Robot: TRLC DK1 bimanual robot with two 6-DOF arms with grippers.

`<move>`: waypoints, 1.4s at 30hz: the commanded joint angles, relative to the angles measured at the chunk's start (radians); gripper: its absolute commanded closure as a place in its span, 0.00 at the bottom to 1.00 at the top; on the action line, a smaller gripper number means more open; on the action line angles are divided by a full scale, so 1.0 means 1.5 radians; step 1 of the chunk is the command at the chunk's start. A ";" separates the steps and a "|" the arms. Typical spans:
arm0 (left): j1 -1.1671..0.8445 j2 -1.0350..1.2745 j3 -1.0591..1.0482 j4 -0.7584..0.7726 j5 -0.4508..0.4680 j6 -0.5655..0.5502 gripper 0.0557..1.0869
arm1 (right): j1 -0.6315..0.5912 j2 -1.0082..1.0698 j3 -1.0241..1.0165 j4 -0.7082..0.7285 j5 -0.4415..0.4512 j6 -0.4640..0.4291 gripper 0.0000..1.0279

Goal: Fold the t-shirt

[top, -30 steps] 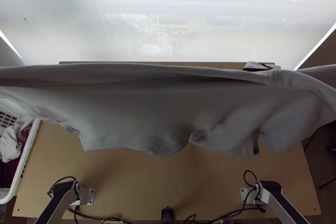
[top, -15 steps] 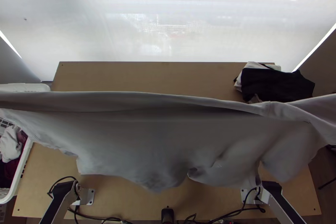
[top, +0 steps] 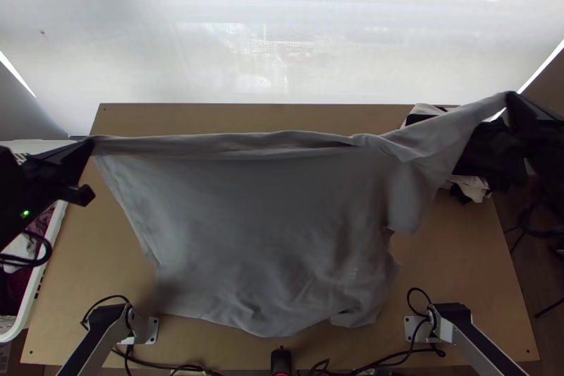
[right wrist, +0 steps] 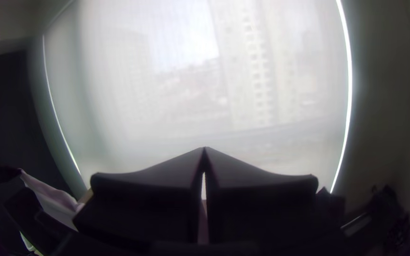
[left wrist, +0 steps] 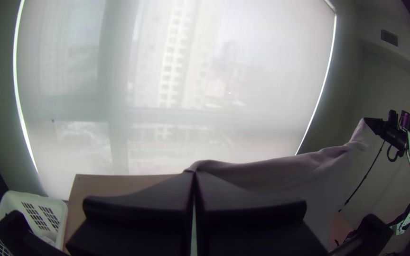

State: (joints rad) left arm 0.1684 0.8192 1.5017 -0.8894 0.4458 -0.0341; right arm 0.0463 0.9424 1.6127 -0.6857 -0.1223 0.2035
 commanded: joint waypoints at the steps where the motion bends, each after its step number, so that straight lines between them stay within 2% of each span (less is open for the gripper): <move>1: -0.044 0.091 -0.150 0.114 -0.004 -0.012 0.97 | 0.054 0.095 -0.191 0.133 -0.004 0.031 0.97; 10: -0.079 0.302 -0.170 0.326 -0.084 -0.027 0.97 | 0.107 0.334 -0.164 0.246 -0.004 0.017 0.97; 19: -0.096 0.520 -0.129 0.449 -0.131 -0.033 0.97 | 0.115 0.583 -0.030 0.301 -0.005 0.018 0.97; 31: -0.080 0.729 0.011 0.507 -0.169 -0.027 0.97 | 0.107 0.817 0.219 0.295 -0.004 0.035 0.97; 42: -0.072 0.824 0.041 0.545 -0.190 -0.028 0.97 | 0.105 0.914 0.302 0.290 0.008 0.024 0.97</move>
State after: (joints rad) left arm 0.0547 1.9640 1.5318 -0.1059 0.1776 -0.0780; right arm 0.2043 2.2238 1.9869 -0.2474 -0.1223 0.2493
